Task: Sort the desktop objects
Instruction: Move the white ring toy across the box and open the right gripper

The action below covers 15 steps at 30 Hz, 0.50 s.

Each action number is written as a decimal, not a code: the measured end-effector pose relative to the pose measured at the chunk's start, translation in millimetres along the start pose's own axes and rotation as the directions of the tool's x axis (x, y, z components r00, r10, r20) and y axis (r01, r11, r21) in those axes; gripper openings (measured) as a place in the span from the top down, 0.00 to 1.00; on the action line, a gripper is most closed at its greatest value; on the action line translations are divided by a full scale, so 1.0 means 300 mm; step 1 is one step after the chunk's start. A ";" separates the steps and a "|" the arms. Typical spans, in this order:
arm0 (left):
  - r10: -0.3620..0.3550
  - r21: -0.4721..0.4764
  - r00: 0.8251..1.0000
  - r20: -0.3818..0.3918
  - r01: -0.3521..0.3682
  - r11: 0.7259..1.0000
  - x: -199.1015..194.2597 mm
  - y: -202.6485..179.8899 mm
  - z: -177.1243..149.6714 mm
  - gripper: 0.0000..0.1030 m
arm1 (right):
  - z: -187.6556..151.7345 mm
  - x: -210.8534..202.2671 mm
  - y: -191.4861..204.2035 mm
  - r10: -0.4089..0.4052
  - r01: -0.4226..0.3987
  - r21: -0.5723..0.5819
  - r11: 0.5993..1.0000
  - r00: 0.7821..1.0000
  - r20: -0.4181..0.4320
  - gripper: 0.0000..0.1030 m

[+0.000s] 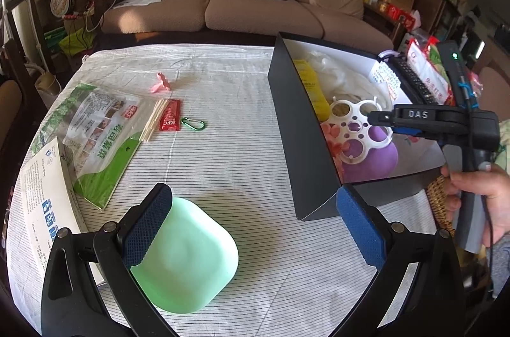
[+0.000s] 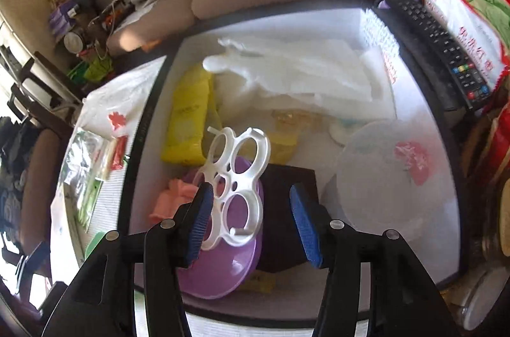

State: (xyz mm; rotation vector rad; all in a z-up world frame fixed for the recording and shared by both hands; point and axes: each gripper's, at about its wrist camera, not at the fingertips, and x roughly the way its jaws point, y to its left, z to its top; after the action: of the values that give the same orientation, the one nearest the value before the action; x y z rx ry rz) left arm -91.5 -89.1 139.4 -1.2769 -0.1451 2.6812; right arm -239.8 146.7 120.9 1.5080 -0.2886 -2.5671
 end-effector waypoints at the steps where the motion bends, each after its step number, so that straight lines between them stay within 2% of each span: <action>1: 0.000 0.002 1.000 -0.003 0.000 1.000 0.004 0.000 -0.003 0.00 | 0.006 0.016 0.007 -0.007 0.007 -0.013 1.000 1.000 -0.003 0.48; 3: 0.000 0.001 1.000 -0.005 0.000 1.000 0.007 0.006 -0.005 0.00 | 0.003 0.028 0.013 -0.026 0.026 -0.039 0.999 1.000 0.001 0.52; 5: -0.002 -0.008 1.000 -0.007 0.002 1.000 0.012 0.017 -0.007 0.00 | 0.004 0.019 0.036 -0.029 0.030 -0.074 0.997 0.999 0.019 0.68; 9: -0.004 -0.032 1.000 -0.021 0.003 0.999 0.032 0.041 -0.011 0.00 | -0.008 -0.006 0.100 -0.016 0.023 -0.167 0.986 0.999 0.047 0.70; 13: -0.012 -0.039 0.999 -0.030 0.010 0.999 0.040 0.048 -0.027 0.00 | -0.009 0.013 0.144 0.054 -0.056 -0.190 0.980 0.998 -0.013 0.73; 15: -0.013 -0.036 0.999 -0.032 0.012 0.999 0.038 0.046 -0.034 0.00 | -0.008 0.053 0.137 0.059 -0.067 -0.147 0.987 0.997 -0.056 0.73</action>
State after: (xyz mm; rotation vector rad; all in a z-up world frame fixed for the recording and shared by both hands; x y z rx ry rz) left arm -92.2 -100.2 122.3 -1.3240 -0.1973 2.6582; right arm -244.0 103.1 116.3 1.4841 -0.1331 -2.4373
